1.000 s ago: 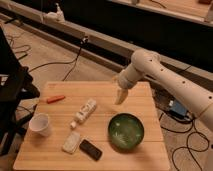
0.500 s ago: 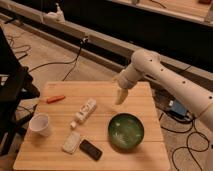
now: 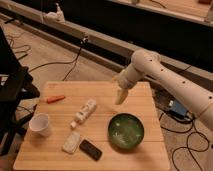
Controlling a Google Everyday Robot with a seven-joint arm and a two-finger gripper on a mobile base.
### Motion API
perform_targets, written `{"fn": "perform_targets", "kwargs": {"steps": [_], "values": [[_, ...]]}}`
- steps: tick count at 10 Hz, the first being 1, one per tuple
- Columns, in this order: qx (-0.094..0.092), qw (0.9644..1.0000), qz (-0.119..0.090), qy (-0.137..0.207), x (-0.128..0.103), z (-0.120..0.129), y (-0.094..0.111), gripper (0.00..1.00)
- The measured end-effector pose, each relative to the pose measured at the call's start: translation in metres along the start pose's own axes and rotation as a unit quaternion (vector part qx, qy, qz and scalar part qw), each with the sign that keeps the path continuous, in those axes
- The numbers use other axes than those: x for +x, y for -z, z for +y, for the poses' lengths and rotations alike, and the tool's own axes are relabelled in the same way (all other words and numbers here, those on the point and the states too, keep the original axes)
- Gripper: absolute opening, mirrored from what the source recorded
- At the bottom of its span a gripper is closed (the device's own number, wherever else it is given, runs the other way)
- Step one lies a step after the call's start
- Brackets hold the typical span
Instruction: Place the pepper on the white sponge
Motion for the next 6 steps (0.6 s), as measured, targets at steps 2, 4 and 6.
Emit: {"fn": "perform_targets", "kwargs": {"steps": [2,4,6], "values": [[0.01,0.9998,-0.012,-0.011,-0.001,-0.014,-0.002,0.8],[0.015,0.9995,-0.026,-0.004,-0.019,-0.036,-0.019,0.8],[0.019,0.9987,-0.038,0.029,-0.055,-0.061,-0.041,0.8]]}}
